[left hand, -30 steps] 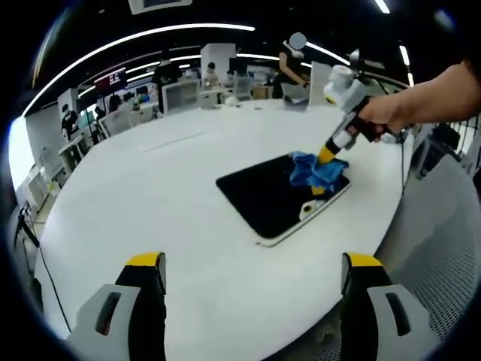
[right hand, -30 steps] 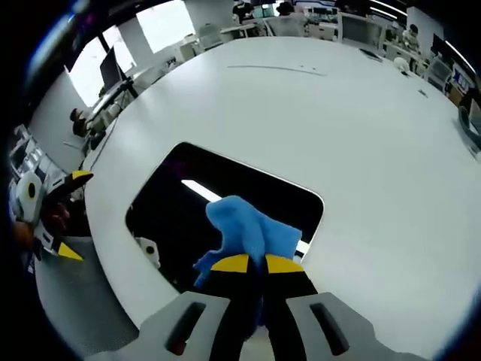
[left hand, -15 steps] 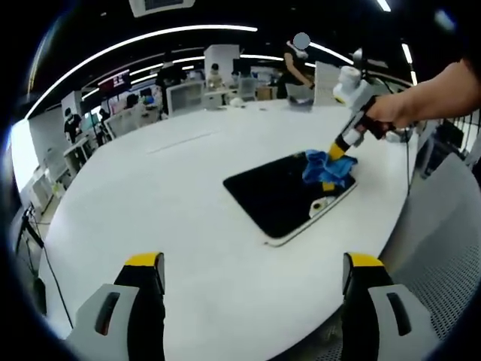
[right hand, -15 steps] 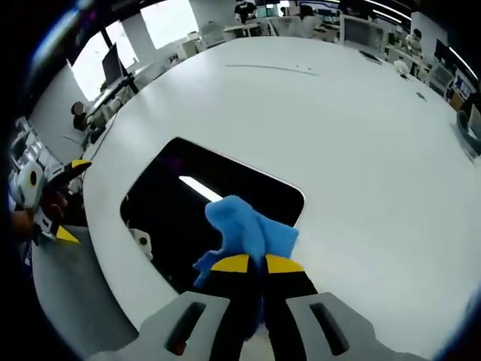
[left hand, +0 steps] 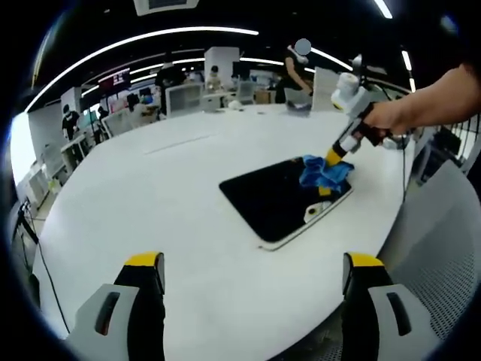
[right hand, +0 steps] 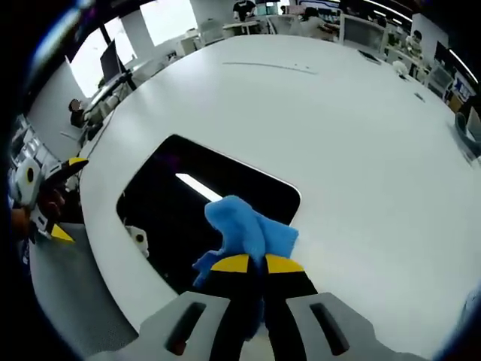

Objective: Wipe the mirror surface with the cleaning cloth until all visible marks leave the cleaned area.

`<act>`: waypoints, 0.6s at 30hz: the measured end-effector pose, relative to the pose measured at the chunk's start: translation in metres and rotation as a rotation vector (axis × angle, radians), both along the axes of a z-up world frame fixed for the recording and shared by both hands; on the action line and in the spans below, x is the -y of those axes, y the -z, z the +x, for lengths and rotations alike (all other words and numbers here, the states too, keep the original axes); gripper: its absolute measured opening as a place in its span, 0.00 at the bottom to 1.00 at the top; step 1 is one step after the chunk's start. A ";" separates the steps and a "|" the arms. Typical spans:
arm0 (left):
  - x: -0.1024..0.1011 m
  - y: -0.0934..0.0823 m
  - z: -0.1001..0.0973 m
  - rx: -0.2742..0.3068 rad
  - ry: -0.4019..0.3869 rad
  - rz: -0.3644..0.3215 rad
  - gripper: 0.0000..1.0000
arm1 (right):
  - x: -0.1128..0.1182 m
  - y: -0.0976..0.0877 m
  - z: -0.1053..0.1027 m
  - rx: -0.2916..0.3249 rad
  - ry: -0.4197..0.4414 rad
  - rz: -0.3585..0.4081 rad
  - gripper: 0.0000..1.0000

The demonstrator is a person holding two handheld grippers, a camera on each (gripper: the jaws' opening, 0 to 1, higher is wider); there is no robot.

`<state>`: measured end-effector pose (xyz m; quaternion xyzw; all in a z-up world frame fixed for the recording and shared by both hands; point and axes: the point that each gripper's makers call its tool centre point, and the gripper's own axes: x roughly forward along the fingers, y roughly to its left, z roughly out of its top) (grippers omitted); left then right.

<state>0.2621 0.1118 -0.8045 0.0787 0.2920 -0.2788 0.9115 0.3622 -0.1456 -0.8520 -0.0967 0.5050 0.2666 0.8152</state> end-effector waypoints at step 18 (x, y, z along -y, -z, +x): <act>0.008 -0.033 0.006 0.046 -0.024 -0.088 0.99 | -0.001 0.001 0.000 0.002 -0.008 -0.005 0.01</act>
